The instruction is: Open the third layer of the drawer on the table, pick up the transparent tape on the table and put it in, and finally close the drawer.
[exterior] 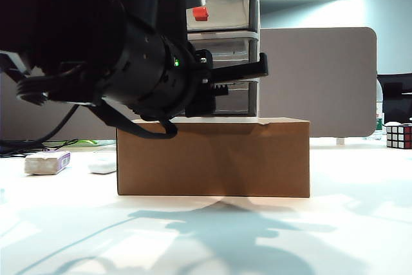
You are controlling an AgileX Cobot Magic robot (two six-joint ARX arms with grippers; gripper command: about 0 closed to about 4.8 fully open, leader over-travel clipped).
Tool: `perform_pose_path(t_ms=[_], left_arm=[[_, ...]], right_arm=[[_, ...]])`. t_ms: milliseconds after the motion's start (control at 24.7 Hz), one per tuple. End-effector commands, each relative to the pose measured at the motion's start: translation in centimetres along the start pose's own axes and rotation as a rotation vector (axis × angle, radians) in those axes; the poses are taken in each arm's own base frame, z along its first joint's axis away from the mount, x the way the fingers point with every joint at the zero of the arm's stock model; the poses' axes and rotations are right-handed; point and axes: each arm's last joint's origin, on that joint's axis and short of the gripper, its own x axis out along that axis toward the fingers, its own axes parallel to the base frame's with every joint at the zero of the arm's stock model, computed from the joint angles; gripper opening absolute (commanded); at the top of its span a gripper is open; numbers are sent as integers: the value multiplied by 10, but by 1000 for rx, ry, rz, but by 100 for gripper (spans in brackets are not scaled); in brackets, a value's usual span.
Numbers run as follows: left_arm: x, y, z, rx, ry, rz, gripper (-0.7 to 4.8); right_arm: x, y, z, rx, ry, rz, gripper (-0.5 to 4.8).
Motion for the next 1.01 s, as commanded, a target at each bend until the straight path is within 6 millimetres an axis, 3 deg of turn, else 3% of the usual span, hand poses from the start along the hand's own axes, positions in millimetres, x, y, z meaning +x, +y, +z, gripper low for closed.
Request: perform_pose_path(t_ms=[40,485,809,1011], left_arm=[[-1,-2,2,-11,-11,-1,-6],[-25,-18,-2,22,-13,9,-6],[-50,-14,-4,37,-11,34,-6],[-52,-8,-5,42,-8,42,-6]], right_arm=[[1,0,-6,8,52,-2,-5],[1,0,-6,10,61,3,-5],[1,0,-7,11,64,1,-5],[-2,4,-3,10,39,113,-5]])
